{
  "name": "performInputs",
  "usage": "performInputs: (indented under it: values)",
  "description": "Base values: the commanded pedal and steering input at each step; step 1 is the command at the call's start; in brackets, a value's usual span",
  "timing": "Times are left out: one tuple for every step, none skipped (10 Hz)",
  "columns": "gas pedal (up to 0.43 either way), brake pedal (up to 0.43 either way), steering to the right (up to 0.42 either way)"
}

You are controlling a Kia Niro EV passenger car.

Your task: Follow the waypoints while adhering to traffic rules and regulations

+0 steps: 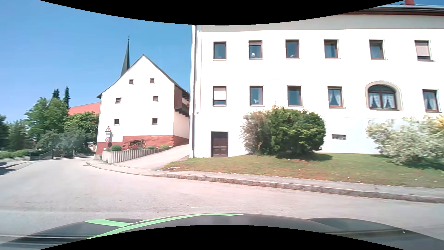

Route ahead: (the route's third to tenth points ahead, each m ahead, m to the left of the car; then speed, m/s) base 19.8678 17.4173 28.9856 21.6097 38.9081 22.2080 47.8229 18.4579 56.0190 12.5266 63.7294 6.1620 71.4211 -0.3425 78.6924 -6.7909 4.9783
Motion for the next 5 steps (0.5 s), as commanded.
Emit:
performInputs:
  values:
    - [0.13, 0.0, -0.495]
    - [0.138, 0.0, -0.487]
    - [0.157, 0.0, -0.481]
    - [0.169, 0.0, -0.474]
    - [0.177, 0.0, -0.457]
